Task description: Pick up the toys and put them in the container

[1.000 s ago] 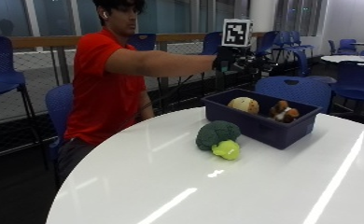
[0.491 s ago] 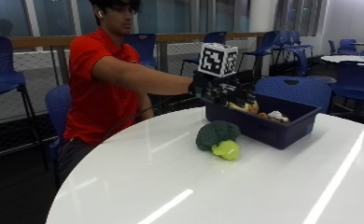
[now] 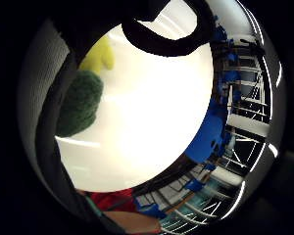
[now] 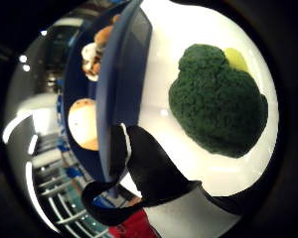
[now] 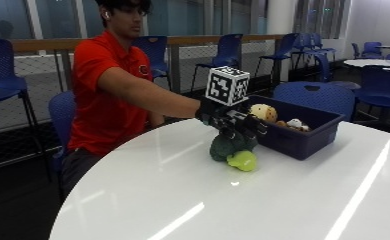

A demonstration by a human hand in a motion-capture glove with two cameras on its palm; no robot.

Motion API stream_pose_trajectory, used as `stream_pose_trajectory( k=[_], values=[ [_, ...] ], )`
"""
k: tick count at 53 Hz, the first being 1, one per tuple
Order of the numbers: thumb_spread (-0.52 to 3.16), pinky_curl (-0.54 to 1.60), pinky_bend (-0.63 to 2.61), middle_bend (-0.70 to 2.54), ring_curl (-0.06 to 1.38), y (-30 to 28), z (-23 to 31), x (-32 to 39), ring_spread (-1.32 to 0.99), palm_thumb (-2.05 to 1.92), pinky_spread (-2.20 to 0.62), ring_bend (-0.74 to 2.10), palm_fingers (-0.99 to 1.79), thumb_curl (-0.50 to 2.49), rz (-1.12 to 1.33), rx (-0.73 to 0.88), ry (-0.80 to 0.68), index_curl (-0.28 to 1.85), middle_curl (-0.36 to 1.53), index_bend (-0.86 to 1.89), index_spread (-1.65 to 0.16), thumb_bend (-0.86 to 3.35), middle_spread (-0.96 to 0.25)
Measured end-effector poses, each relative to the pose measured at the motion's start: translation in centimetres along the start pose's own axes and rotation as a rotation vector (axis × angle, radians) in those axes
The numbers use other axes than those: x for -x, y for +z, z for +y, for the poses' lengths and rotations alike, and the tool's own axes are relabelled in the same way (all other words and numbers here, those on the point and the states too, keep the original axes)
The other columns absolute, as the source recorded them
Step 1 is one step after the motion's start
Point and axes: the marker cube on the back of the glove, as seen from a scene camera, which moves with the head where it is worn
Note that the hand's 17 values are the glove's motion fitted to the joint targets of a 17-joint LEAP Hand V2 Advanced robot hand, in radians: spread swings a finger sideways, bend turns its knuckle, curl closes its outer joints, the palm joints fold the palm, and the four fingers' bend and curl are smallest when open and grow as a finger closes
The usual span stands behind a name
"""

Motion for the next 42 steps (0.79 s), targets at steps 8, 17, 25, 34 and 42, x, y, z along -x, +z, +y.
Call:
stream_pose_trajectory(
  k=[8,17,25,34,42],
  values=[
    [1.03,0.30,0.76,0.15,0.30,1.2,-0.4,0.4,0.00,-0.12,0.08,0.18,-0.16,0.17,-0.024,0.020,0.006,0.21,0.30,0.12,-0.34,-0.09,-0.06],
    [1.04,0.32,0.78,0.15,0.30,2.6,-0.8,0.9,0.00,-0.12,0.08,0.18,-0.15,0.16,-0.031,0.052,0.010,0.20,0.29,0.12,-0.34,-0.08,-0.06],
    [1.04,0.34,0.88,0.15,0.29,3.7,-1.1,0.5,-0.01,-0.10,0.09,0.17,-0.14,0.16,-0.018,0.076,0.013,0.19,0.28,0.11,-0.34,-0.07,-0.06],
    [1.06,0.38,1.00,0.14,0.28,4.4,-1.5,0.1,0.00,-0.06,0.09,0.18,-0.14,0.18,-0.017,0.080,0.022,0.18,0.27,0.11,-0.34,-0.05,-0.06],
    [1.09,0.41,1.18,0.13,0.28,4.9,-1.8,0.4,0.01,-0.01,0.07,0.19,-0.09,0.21,0.026,0.081,0.026,0.18,0.25,0.12,-0.36,-0.02,-0.05]
  ],
)
